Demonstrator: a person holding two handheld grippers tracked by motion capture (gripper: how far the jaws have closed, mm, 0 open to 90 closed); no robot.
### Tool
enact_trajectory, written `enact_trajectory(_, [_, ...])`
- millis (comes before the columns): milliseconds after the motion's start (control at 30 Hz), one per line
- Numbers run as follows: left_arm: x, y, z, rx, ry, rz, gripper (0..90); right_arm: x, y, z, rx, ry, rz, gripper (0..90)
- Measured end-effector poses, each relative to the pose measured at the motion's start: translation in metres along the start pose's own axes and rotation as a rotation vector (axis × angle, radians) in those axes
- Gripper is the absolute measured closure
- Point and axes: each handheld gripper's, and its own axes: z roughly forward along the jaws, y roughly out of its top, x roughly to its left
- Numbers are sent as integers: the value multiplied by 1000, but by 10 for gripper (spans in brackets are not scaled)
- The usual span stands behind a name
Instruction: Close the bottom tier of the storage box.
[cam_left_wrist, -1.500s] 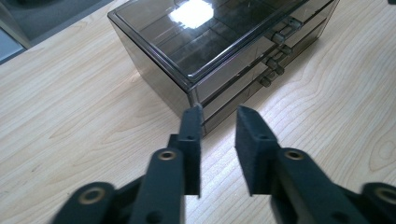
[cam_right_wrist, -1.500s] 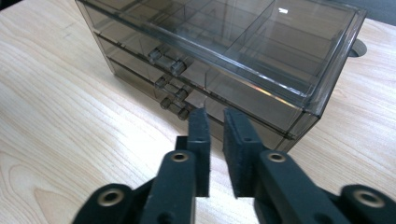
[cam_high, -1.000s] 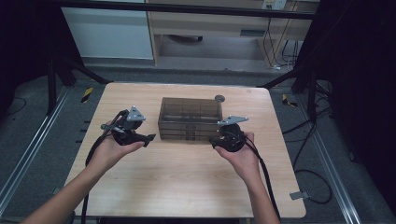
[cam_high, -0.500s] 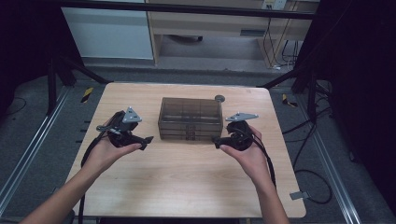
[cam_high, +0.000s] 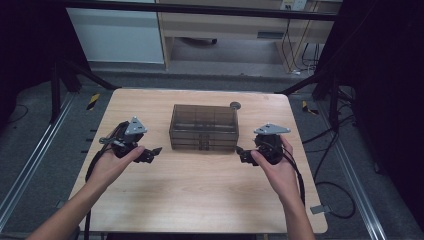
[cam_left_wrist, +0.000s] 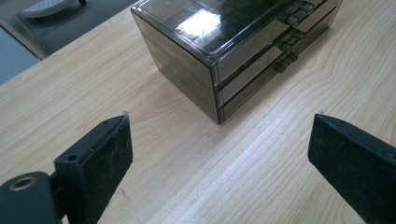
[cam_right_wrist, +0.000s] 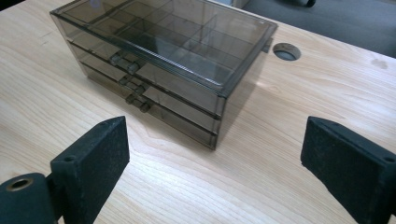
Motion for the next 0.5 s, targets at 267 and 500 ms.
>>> enact_trajectory(267, [7,-17,1,-41,11,2,63,-14,-18,-9,-13,-59,0,104])
enact_trajectory(500, [10,-34,6,-60,26,-23,63,-20,-39,-8,-35,-88,6,115])
